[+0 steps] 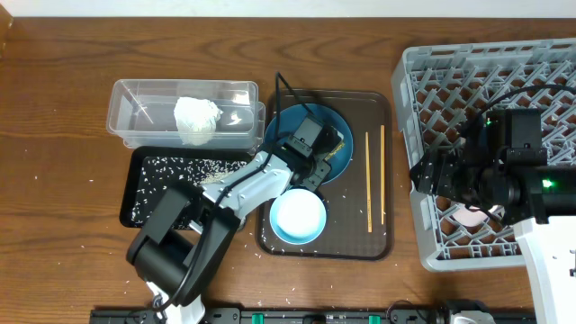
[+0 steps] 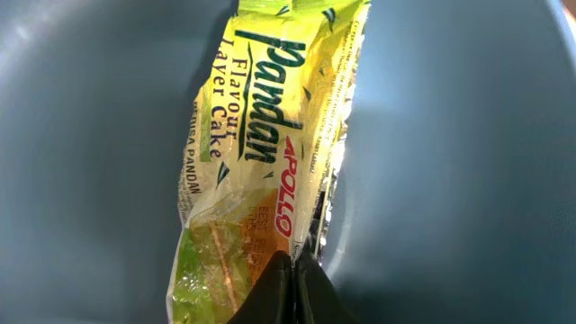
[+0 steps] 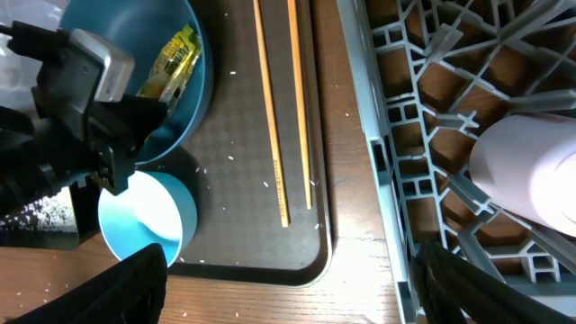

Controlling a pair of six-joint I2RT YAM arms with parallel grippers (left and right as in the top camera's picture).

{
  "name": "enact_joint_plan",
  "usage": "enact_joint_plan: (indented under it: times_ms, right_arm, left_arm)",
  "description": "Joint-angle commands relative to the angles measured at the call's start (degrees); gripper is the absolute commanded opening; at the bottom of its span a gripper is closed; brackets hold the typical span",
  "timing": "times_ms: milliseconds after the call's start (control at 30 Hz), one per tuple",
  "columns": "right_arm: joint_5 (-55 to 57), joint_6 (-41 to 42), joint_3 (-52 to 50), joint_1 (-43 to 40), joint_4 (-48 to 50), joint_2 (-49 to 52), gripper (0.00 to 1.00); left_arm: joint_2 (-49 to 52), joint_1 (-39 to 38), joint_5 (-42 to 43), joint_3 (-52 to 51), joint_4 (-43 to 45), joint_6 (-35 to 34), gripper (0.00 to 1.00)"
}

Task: Sort waste into correct bins and load items into the dishwasher rack
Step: 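Grasp the yellow snack wrapper from the plate and drop it in the bin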

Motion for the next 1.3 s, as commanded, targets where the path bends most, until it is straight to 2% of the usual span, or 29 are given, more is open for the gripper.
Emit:
enact_joint_plan:
  times_ms: [0, 167, 300, 433, 633, 700, 733, 767, 800, 833, 867, 1100, 1267]
  right_arm:
    - [0.3, 0.6, -0.2, 0.8, -0.2, 0.1, 0.85]
    - [0.3, 0.6, -0.2, 0.8, -0.4, 0.1, 0.85]
    - [0.3, 0.6, -0.2, 0.8, -0.4, 0.1, 0.85]
    - [0.3, 0.7, -0.2, 0.8, -0.4, 0.1, 0.85]
    - [0.3, 0.9, -0.2, 0.8, -0.2, 0.1, 0.86]
    - [0.3, 0.9, -0.2, 0.8, 0.0, 0.1, 0.86]
    - [0.3, 0.9, -0.2, 0.8, 0.0, 0.1, 0.86]
    - [0.3, 0.9, -0.2, 0.8, 0.0, 0.1, 0.86]
    - [0.3, 0.9, -0.2, 0.8, 0.0, 0.1, 0.86]
    - [0.3, 0.9, -0.2, 0.8, -0.1, 0.1, 0.86]
    - [0.3, 0.8, -0.2, 0.8, -0.1, 0.1, 0.86]
    - [0.3, 0.8, -0.2, 0.8, -0.8, 0.1, 0.86]
    - [0.3, 0.8, -0.2, 0.8, -1.0, 0.1, 0.86]
  left_arm:
    - [-6.7, 0.2, -0.4, 1.2, 0.0, -7.6, 0.06]
    - [-15.0, 0.6, -0.6, 1.2, -0.8, -7.7, 0.06]
    - [-19.5, 3.1, -6.1, 1.2, -3.0, -7.8, 0.06]
    - [-20.0, 8.1, -12.2, 1.2, -4.1, -7.7, 0.06]
    - [-18.8, 18.1, -10.4, 1.2, -2.9, -10.1, 0.07]
    - [-18.4, 20.4, -8.5, 1.2, -2.1, -10.1, 0.11]
    - [-18.2, 21.2, -7.5, 1.2, -1.8, -10.1, 0.17]
    - [-18.2, 21.9, -5.9, 1.2, -1.6, -10.1, 0.36]
    - [-18.2, 22.4, -4.4, 1.2, -1.4, -10.0, 0.61]
    - [-18.2, 22.7, -2.8, 1.2, -1.2, -10.0, 0.72]
    - [-18.5, 22.7, -2.0, 1.3, -1.3, -10.0, 0.77]
    - [-26.5, 22.6, 7.1, 3.2, -6.3, -10.5, 0.80]
    - [-36.1, 22.6, 13.8, 3.2, -14.5, -10.5, 0.80]
